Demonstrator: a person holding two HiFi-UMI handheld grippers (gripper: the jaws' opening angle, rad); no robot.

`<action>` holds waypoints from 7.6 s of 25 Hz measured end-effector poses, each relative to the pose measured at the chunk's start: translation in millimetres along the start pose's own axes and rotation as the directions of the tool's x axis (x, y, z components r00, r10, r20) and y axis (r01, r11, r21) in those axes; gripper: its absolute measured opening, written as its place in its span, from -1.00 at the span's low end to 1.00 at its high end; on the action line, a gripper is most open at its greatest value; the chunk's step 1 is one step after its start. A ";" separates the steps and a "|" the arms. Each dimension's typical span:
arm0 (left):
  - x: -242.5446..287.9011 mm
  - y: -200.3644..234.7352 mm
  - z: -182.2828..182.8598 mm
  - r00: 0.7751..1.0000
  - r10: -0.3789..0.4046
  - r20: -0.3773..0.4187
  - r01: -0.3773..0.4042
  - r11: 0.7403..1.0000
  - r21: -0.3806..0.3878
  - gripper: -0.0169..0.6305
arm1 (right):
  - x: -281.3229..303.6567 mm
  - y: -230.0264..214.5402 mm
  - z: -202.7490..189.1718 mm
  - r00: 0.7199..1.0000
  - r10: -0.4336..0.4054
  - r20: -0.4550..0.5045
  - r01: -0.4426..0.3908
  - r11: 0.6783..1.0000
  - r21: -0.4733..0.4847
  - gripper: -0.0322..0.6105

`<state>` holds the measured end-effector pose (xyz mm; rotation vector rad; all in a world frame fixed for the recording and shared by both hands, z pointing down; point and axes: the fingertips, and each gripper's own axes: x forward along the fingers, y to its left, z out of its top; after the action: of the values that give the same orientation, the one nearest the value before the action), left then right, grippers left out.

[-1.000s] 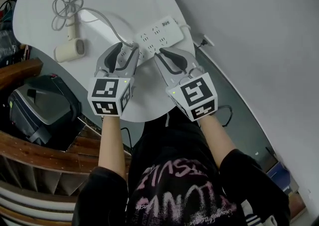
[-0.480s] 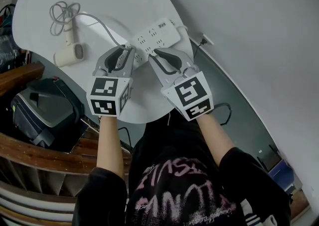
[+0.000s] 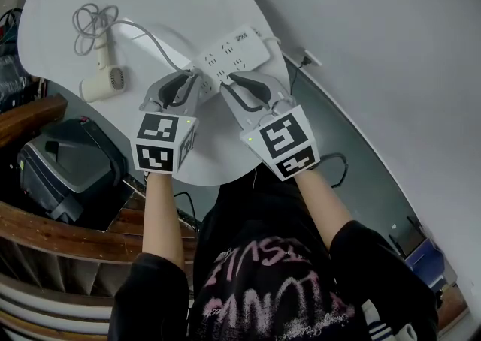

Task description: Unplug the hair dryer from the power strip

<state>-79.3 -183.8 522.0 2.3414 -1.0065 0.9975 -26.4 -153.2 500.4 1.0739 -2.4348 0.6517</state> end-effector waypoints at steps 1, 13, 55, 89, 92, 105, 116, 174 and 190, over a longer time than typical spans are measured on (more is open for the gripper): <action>0.1 -0.1 0.0 1.000 -0.004 -0.005 0.004 1.000 0.008 -0.73 | 0.5 0.1 -0.2 1.000 0.002 -0.006 -0.002 1.000 -0.011 -0.63; 1.7 0.2 3.6 1.000 -0.008 -0.008 0.009 0.997 0.074 -0.74 | 16.8 -2.8 -5.6 0.975 0.024 -0.220 -0.090 0.951 -0.295 -0.42; 5.8 -3.5 5.6 0.994 -0.022 -0.103 0.036 0.990 0.139 -0.75 | 49.0 -4.7 -23.5 0.773 0.043 -0.633 -0.442 0.753 -0.488 -0.49; 1.9 -6.1 6.9 0.992 -0.007 -0.123 0.026 0.987 0.161 -0.80 | 49.5 -4.9 -22.2 0.792 0.073 -0.606 -0.390 0.824 -0.411 -0.40; 1.1 -5.8 8.1 0.993 -0.011 -0.115 0.027 0.990 0.138 -0.80 | 48.9 -5.2 -22.3 0.786 0.058 -0.615 -0.392 0.816 -0.424 -0.39; 0.0 -8.4 8.0 0.991 0.005 -0.132 0.025 0.974 0.224 -0.80 | 48.7 -4.9 -21.7 0.778 0.053 -0.625 -0.390 0.822 -0.415 -0.39; -0.6 -3.8 8.3 0.993 -0.025 -0.115 0.042 0.988 0.148 -0.80 | 49.3 -3.9 -21.5 0.782 0.056 -0.621 -0.385 0.827 -0.411 -0.40; -113.0 17.5 39.4 0.949 0.153 0.276 -0.104 0.977 -0.185 -0.79 | -19.7 25.0 19.9 0.989 0.046 -0.141 -0.089 0.945 -0.316 -0.82; -131.4 17.8 45.7 0.897 0.213 0.387 -0.096 0.949 -0.300 -0.78 | -50.9 28.9 50.3 1.000 0.013 0.002 -0.011 0.931 -0.364 -0.82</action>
<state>-135.6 -162.2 395.4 2.3066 -1.4123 0.3699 -25.1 -134.7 425.5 0.9073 -2.4372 0.1839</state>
